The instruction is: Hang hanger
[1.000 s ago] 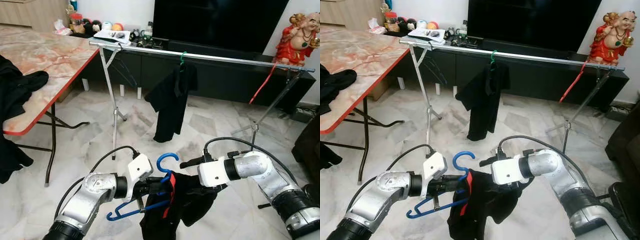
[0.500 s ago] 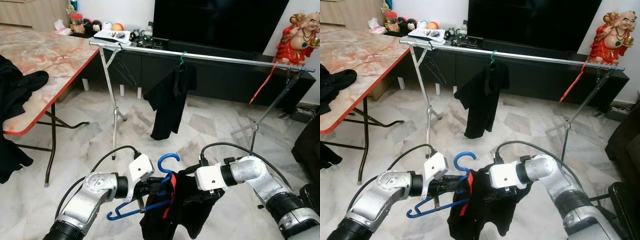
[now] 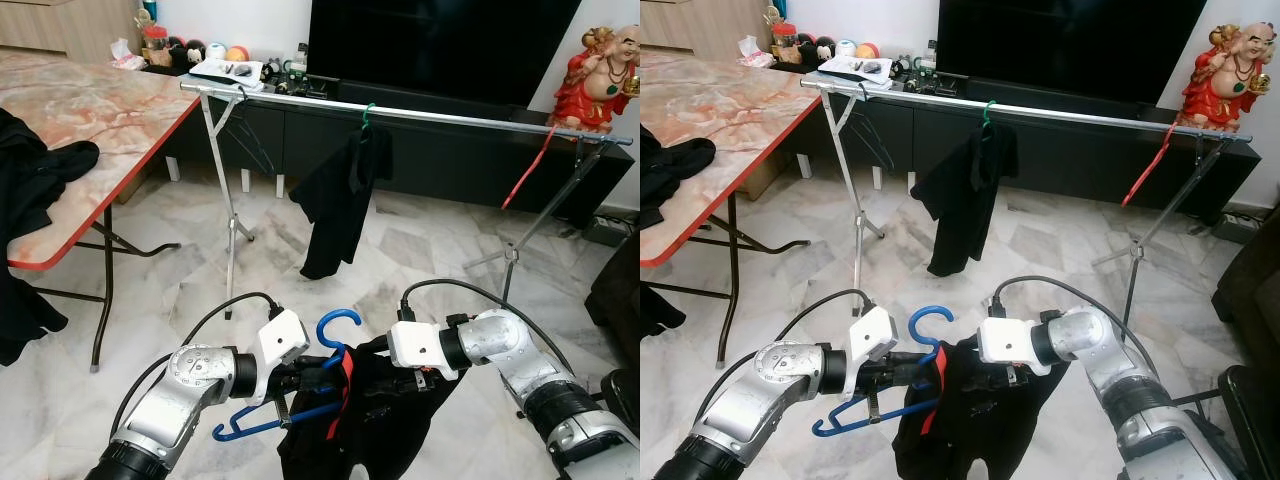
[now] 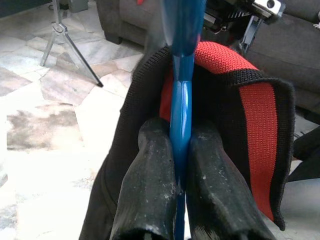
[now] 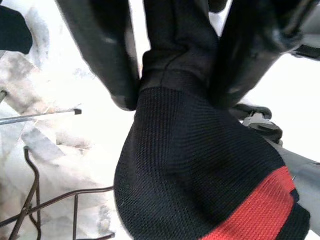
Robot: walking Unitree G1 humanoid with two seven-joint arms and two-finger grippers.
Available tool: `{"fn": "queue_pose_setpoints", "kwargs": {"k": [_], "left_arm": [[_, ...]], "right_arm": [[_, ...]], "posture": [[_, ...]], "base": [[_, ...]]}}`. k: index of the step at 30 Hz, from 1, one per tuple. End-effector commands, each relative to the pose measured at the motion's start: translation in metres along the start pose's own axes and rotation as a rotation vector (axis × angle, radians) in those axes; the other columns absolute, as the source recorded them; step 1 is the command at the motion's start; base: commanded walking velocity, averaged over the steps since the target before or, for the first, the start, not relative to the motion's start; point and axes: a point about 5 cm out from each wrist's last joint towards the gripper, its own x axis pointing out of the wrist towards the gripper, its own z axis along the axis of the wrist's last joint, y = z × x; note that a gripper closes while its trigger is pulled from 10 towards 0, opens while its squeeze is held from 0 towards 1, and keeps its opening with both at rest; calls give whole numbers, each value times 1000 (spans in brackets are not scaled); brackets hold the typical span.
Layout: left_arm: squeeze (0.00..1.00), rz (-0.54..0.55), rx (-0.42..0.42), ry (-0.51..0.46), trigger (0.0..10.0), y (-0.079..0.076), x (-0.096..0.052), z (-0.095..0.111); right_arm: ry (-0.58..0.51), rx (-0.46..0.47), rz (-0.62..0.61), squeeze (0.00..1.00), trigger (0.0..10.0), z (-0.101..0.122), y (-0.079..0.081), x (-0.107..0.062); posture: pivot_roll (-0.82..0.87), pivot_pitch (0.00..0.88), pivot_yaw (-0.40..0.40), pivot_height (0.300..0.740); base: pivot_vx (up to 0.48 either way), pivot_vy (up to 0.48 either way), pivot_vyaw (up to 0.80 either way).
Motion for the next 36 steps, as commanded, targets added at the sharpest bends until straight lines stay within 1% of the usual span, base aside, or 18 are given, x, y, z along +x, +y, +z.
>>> {"fn": "queue_pose_setpoints", "kwargs": {"k": [1, 11, 17, 22, 28, 32, 36], "left_arm": [[0, -20, 76, -40, 10000, 0, 3, 16], [0, -17, 76, -40, 10000, 1, 3, 16], [0, -15, 79, -43, 10000, 1, 4, 17], [0, -1, 98, -58, 10000, 2, 5, 20], [0, 6, 115, -65, 10000, 2, 5, 21], [0, 6, 137, -39, 10000, 2, 4, 19], [0, 0, 137, -22, 10000, 2, 4, 17]], "right_arm": [[12, 13, 4, 0, 0, -2, -1, -4], [-2, 46, 26, 0, 0, -3, 2, 1], [-43, 97, 25, 0, 0, -2, 2, 3], [-77, 153, 31, 0, 0, -3, 5, 6], [-119, 187, 33, 0, 0, -1, 4, 6], [-116, 192, 43, 0, 0, -2, 5, 5], [-115, 196, 45, 0, 0, -2, 6, 5]], "posture": [[101, 62, -116, 740], [107, 69, -114, 740], [108, 72, -115, 740], [109, 73, -117, 740], [109, 73, -119, 740], [109, 74, -119, 740], [109, 75, -119, 740]], "base": [[0, 0, 0], [0, 0, 0], [0, 0, 0], [0, 0, 0], [0, 0, 0], [0, 0, 0], [0, 0, 0]]}}
